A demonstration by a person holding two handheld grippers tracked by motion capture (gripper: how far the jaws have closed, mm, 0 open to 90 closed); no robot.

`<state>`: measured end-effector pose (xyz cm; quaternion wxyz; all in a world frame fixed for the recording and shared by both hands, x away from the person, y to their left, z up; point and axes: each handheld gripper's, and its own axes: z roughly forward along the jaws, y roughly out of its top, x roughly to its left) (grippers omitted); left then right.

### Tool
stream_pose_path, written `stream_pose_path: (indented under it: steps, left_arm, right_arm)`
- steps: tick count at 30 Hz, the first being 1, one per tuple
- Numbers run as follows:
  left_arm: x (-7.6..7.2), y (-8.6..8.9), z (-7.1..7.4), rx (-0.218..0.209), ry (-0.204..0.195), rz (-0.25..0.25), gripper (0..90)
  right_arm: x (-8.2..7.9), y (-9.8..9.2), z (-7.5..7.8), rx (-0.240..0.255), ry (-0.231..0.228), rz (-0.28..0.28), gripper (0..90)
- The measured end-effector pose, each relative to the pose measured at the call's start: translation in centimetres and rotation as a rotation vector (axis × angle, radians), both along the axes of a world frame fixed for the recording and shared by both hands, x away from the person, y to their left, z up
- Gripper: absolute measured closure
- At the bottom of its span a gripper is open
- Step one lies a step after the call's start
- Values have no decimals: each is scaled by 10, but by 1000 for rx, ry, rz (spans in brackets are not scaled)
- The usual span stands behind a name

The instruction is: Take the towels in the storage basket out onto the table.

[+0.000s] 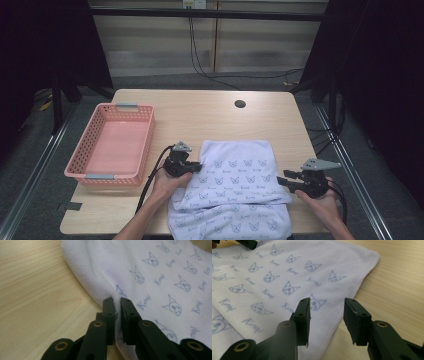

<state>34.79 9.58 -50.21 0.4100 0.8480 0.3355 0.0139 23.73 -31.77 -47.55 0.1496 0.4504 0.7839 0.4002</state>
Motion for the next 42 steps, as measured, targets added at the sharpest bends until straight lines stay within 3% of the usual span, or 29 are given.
stream_pose_path:
  steps: [5,7,8,11,12,14,17,20,23,26,28,30,32,33,35,39,41,42]
  left_arm:
    - [-7,2,25,-76,-69,-3,848]
    - [-15,-7,38,-80,-138,-18,848]
    - [-20,-12,42,-109,-144,-43,848]
    - [-37,-37,49,-100,-183,-150,847]
    - [-42,-46,48,-106,-176,-195,847]
    - [-54,-65,44,-80,-174,-267,843]
    - [-65,-84,33,-52,-128,-360,812]
    - [-69,-89,24,-28,-69,-409,682]
    - [-67,-78,28,-82,-33,-381,567]
    - [-56,-50,36,-166,-21,-296,595]
    - [-44,-31,35,-192,-10,-216,653]
    - [-31,-19,29,-171,22,-145,687]
    - [-26,-19,21,-143,56,-133,675]
    - [-28,-21,19,-136,70,-151,643]
    - [-35,-29,18,-113,48,-187,584]
    - [-47,-45,13,-59,49,-306,566]
    - [-54,-52,11,22,4,-317,571]
    - [-57,-54,10,39,-7,-325,581]
  right_arm:
    - [-2,-3,1,8,-7,-7,582]
    - [-1,-4,2,12,-9,-10,582]
    - [0,-5,2,13,-9,-11,582]
    - [0,-5,3,21,-12,-15,582]
    - [0,-5,2,21,-12,-15,582]
    - [-1,-5,2,19,-13,-7,582]
    - [-3,-5,2,19,-11,3,581]
    - [-2,-5,2,21,-12,4,579]
    - [-1,-3,1,22,-9,10,578]
    - [3,0,-1,9,-7,24,574]
    - [4,2,-2,1,0,32,566]
    - [6,4,-3,0,3,29,565]
    - [11,5,-2,-3,-5,32,565]
    - [13,7,-2,-1,-4,29,564]
    - [19,10,-3,-3,-3,33,564]
    - [29,19,-8,-18,10,57,560]
    - [32,23,-12,-39,10,75,554]
    - [33,25,-13,-45,15,77,550]
